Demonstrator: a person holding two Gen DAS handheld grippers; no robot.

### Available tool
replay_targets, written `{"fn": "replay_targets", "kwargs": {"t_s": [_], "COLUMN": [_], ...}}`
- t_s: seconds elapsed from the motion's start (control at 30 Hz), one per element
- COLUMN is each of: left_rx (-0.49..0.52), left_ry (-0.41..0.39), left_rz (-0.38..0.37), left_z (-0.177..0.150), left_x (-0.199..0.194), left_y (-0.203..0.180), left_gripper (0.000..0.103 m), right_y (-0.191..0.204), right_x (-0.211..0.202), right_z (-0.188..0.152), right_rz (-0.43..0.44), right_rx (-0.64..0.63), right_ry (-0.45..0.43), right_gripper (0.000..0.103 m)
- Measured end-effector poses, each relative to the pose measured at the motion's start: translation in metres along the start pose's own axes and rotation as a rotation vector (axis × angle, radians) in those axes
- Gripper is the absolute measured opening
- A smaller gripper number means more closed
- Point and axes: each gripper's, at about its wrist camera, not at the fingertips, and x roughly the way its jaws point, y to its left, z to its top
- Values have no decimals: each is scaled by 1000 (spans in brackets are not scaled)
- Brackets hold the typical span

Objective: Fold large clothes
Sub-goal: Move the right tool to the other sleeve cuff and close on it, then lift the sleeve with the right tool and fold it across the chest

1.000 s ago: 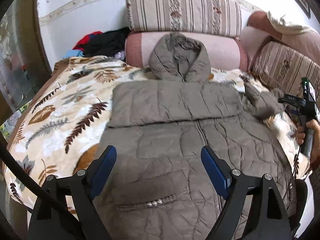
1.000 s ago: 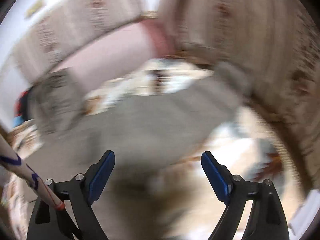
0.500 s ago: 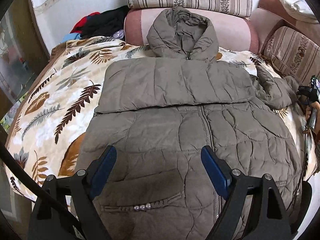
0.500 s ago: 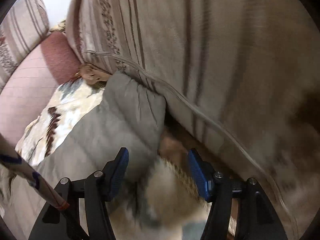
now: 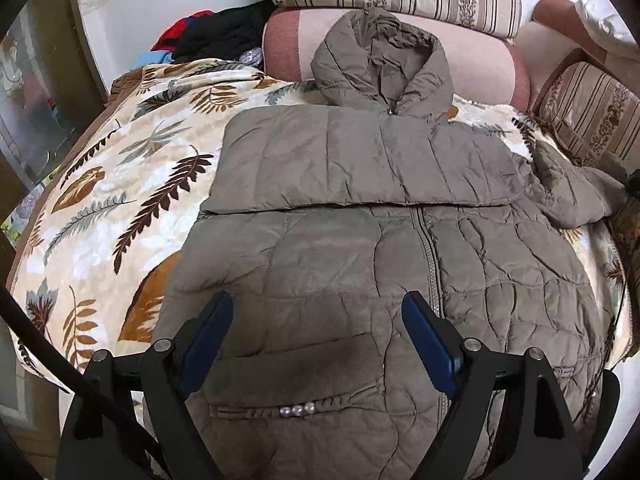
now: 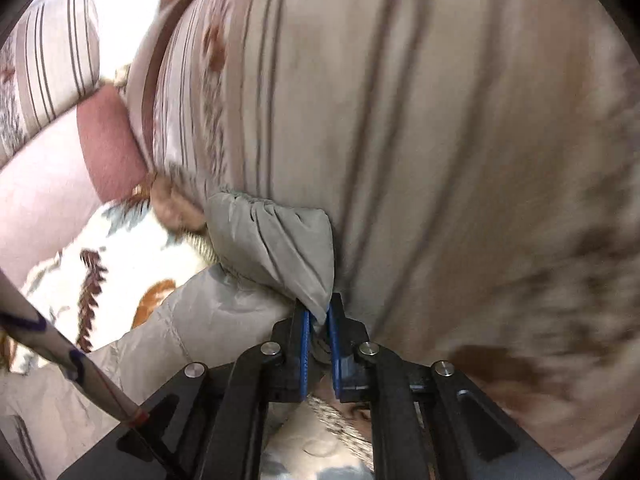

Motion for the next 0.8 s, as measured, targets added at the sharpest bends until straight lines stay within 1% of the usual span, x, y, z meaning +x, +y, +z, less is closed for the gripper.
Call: {"fn": "replay_targets", "kwargs": {"t_s": [0.07, 0.13, 0.23, 0.37, 0.43, 0.5, 0.63, 0.73, 0.8], "left_rx": [-12, -25, -38, -49, -50, -54, -78, -97, -108], "left_ry": [-12, -27, -40, -56, -67, -79, -103, -121, -131], "left_rz": [-9, -19, -18, -39, -47, -47, -38, -24, -17], "left_z": [-2, -7, -12, -22, -28, -32, -38, -42, -44], "left_x": [-6, -13, -19, -27, -32, -36, -42, -44, -46], "left_y": [6, 13, 21, 29, 34, 38, 54, 69, 77], "left_gripper": [85, 85, 85, 85, 85, 85, 85, 85, 85], "right_y": [3, 9, 30, 74, 102, 132, 199, 262, 295], "right_x": [-27, -55, -106, -162, -194, -212, -253, -279, -289], "right_z": [5, 9, 11, 6, -3, -12, -50, -97, -128], "right_rz": [18, 54, 135, 237, 319, 390, 548, 663, 719], "right_rx": [-9, -25, -69, -151, -188, -215, -307, -422, -492], "right_ry": [-35, -69, -117, -163, -168, -161, -118, -73, -51], "right_gripper": [8, 8, 8, 8, 8, 8, 8, 8, 8]}}
